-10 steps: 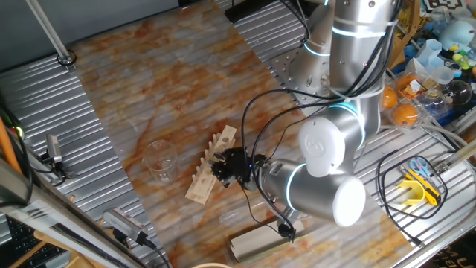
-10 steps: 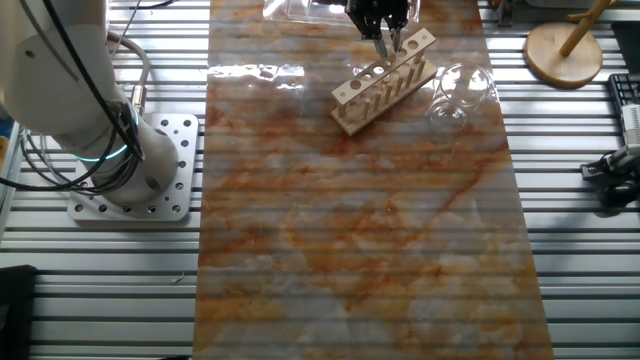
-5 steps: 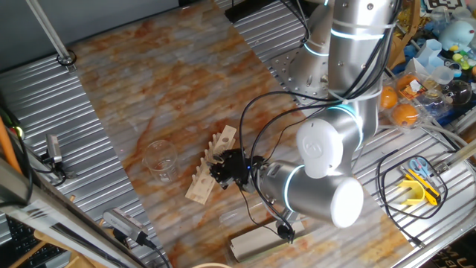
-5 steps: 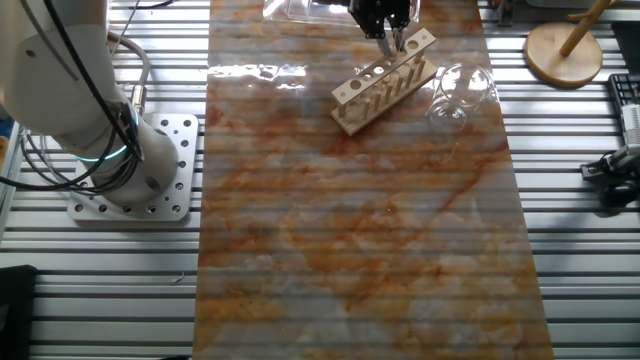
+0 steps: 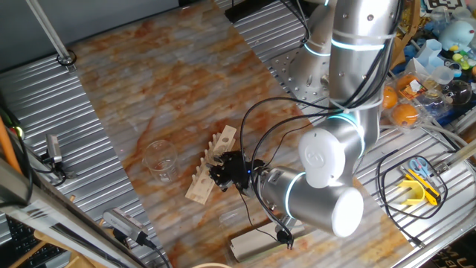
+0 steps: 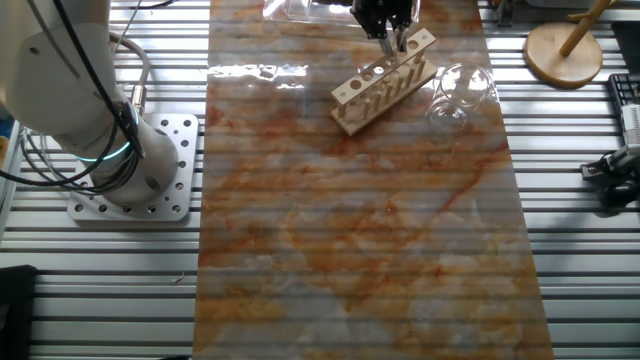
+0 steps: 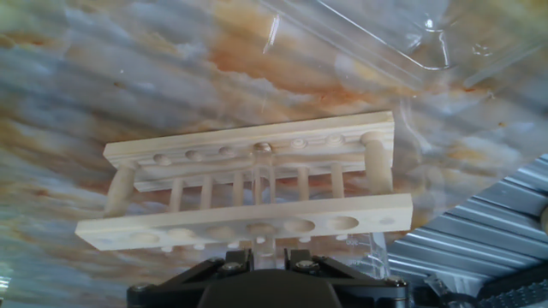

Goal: Pour out the test tube

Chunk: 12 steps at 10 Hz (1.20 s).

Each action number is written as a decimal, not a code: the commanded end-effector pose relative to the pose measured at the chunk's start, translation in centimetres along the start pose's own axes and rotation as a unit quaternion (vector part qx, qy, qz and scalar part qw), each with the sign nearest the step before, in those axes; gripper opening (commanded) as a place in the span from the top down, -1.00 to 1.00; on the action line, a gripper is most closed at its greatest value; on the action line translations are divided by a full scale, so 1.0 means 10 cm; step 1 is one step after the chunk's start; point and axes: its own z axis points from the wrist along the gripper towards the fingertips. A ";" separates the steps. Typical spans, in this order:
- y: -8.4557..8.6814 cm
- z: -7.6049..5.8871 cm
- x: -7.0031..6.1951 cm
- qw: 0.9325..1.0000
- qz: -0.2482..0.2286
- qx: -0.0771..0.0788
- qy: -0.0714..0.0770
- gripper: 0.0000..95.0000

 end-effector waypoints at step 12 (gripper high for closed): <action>-0.01 0.09 -0.02 1.000 -0.002 0.008 0.021 0.60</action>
